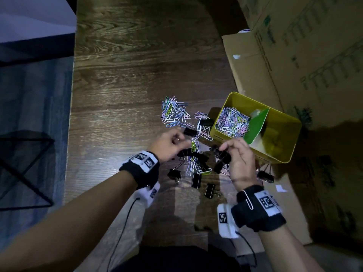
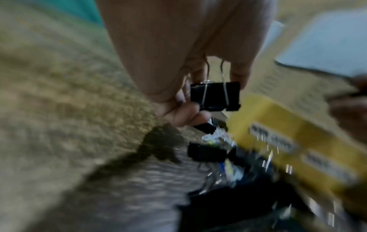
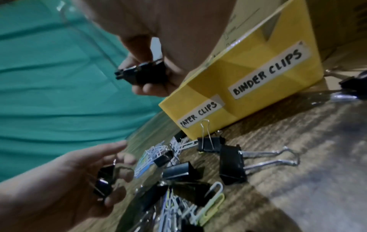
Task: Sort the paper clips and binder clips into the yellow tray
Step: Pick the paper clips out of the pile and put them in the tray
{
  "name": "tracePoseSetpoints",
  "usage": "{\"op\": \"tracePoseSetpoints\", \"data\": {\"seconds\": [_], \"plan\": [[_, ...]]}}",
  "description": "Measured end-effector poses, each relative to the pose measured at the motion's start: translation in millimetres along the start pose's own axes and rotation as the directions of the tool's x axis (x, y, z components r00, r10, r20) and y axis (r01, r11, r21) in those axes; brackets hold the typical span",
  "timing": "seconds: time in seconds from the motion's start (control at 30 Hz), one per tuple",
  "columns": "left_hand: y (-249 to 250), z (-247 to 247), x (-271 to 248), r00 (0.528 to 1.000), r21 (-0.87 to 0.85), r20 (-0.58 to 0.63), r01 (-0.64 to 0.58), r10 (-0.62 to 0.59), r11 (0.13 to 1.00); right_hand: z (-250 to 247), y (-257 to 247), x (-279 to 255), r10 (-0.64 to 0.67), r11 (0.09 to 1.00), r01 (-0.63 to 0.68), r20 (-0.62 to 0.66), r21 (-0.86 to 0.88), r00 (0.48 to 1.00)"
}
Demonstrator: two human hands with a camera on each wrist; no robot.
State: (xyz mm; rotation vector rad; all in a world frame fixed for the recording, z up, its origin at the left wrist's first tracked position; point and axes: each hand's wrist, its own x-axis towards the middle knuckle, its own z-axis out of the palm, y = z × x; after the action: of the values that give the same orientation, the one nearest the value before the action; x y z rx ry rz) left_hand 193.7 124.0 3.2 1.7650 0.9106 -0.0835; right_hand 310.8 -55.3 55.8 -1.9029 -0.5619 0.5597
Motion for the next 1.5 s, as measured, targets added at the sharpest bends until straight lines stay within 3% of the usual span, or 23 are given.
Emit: {"op": "tracePoseSetpoints", "data": {"seconds": [0.07, 0.1, 0.2, 0.27, 0.4, 0.57, 0.7, 0.8, 0.9, 1.1, 1.2, 1.27, 1.33, 1.43, 1.5], "plan": [[-1.1, 6.0, -2.7, 0.987, 0.363, 0.144, -0.124, 0.076, 0.923, 4.7, 0.3, 4.7, 0.104, 0.982, -0.084, 0.113, -0.171, 0.988], [0.7, 8.0, -6.0, 0.979, 0.466, 0.186, -0.165, 0.086, 0.869, 7.4, 1.8, 8.5, 0.121, 0.956, -0.065, 0.183, -0.287, 0.976], [1.3, 12.0, -10.4, 0.974, 0.526, 0.17, -0.216, 0.147, 0.823, 16.5, 9.8, 20.3, 0.145, 0.811, 0.119, 0.394, -0.573, 0.908], [-3.9, 10.8, -14.0, 0.974, 0.541, 0.173, -0.216, 0.144, 0.813, 23.7, 16.1, 25.4, 0.207, 0.726, 0.175, 0.453, -0.665, 0.867], [-23.3, 4.1, -27.9, 0.983, 0.627, 0.123, -0.183, 0.135, 0.757, 29.3, 21.0, 26.2, 0.165, 0.7, 0.234, 0.471, -0.675, 0.866], [-47.7, 9.6, -57.2, 0.953, 0.699, 0.171, -0.297, 0.251, 0.65, 6.5, 27.8, 19.5, 0.015, 0.785, 0.188, 0.322, -0.59, 0.947], [-32.5, 5.1, -62.5, 0.955, 0.794, 0.205, -0.289, 0.213, 0.534, -22.3, 37.1, 3.9, 0.078, 0.804, 0.017, 0.134, -0.595, 0.988], [-4.2, -5.2, -38.8, 0.964, 0.774, 0.089, -0.225, 0.249, 0.592, -37.2, 44.6, 0.2, 0.221, 0.715, -0.187, -0.036, -0.674, 0.975], [28.0, -6.1, -1.0, 0.961, 0.733, 0.092, -0.243, 0.262, 0.635, -40.3, 42.6, 5.3, 0.388, 0.604, -0.316, -0.077, -0.732, 0.919], [45.1, 8.3, 47.9, 0.941, 0.791, 0.28, -0.338, 0.19, 0.509, -33.9, 35.3, 9.2, 0.419, 0.501, -0.249, -0.019, -0.829, 0.908], [34.9, 7.0, 49.6, 0.926, 0.757, 0.294, -0.377, 0.236, 0.534, -34.6, 24.6, 3.2, 0.372, 0.484, -0.215, -0.023, -0.848, 0.928], [26.3, 1.4, 49.0, 0.912, 0.712, 0.305, -0.41, 0.274, 0.57, -29.0, 16.1, -3.7, 0.204, 0.559, -0.131, -0.017, -0.819, 0.979], [16.0, -8.2, 50.5, 0.904, 0.585, 0.278, -0.428, 0.325, 0.689, -18.6, 13.1, -6.7, 0.031, 0.66, 0.008, 0.037, -0.751, 0.999], [18.3, -20.6, 47.4, 0.968, 0.165, 0.083, -0.247, 0.236, 0.955, -1.7, 26.2, -3.2, -0.002, 0.658, 0.208, 0.274, -0.724, 0.962], [30.5, -22.2, 46.7, 0.992, -0.172, -0.023, -0.128, 0.126, 0.977, 4.5, 35.2, -1.2, 0.021, 0.566, 0.283, 0.356, -0.774, 0.934]]}}
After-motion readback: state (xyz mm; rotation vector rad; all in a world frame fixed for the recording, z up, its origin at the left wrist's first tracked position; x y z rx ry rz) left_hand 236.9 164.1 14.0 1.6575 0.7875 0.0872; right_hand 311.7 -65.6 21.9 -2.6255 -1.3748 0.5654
